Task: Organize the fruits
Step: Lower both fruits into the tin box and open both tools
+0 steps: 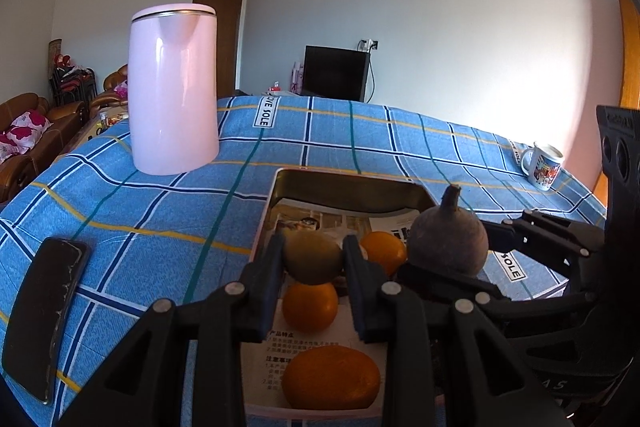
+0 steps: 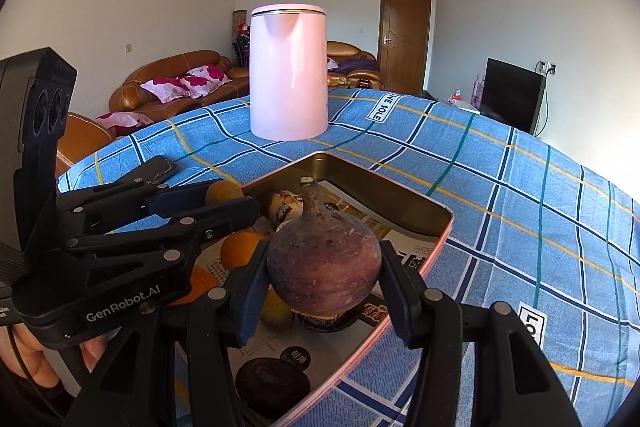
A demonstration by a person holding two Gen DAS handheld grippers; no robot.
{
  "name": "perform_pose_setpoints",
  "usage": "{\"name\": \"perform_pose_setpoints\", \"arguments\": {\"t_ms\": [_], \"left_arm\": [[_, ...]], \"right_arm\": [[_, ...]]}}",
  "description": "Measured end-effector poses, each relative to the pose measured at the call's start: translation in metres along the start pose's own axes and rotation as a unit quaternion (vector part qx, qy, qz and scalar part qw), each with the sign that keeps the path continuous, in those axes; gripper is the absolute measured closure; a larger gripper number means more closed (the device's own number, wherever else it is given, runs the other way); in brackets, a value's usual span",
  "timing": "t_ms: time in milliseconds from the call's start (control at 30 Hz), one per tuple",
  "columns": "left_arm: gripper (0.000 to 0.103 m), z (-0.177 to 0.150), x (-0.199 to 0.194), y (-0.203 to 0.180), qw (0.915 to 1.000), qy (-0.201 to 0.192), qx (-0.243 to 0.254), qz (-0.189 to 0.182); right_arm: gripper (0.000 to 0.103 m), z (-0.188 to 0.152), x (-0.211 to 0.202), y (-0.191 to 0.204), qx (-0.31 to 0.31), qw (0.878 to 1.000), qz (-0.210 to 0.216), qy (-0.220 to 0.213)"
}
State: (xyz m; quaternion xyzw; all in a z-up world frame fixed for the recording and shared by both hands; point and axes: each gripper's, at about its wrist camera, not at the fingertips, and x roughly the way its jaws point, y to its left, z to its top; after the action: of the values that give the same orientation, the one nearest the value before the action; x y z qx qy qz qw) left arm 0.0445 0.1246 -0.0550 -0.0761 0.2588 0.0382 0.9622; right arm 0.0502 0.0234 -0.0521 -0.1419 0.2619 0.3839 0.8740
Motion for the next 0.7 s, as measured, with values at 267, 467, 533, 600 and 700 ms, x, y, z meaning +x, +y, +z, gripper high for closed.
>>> {"name": "perform_pose_setpoints", "arguments": {"t_ms": [267, 467, 533, 600, 700], "left_arm": [[0.072, -0.004, 0.003, 0.003, 0.9999, 0.011, 0.0, 0.001], [0.072, -0.006, 0.004, 0.005, 0.9999, 0.014, -0.001, 0.004], [0.069, -0.006, 0.003, 0.006, 0.9999, 0.013, 0.0, 0.008], [0.059, -0.006, 0.001, 0.009, 0.9999, 0.012, -0.005, 0.007], [0.046, -0.006, -0.007, 0.005, 1.0, 0.001, 0.0, 0.003]], "right_arm": [[0.049, -0.001, 0.005, 0.002, -0.002, 1.0, 0.002, 0.015], [0.049, -0.003, 0.01, 0.003, -0.005, 0.999, 0.012, 0.036], [0.047, -0.003, 0.008, 0.004, -0.007, 0.999, 0.009, 0.032], [0.041, -0.003, 0.005, 0.003, -0.006, 1.0, 0.003, 0.027], [0.034, -0.004, -0.004, -0.001, 0.0, 1.0, -0.004, 0.013]]}}
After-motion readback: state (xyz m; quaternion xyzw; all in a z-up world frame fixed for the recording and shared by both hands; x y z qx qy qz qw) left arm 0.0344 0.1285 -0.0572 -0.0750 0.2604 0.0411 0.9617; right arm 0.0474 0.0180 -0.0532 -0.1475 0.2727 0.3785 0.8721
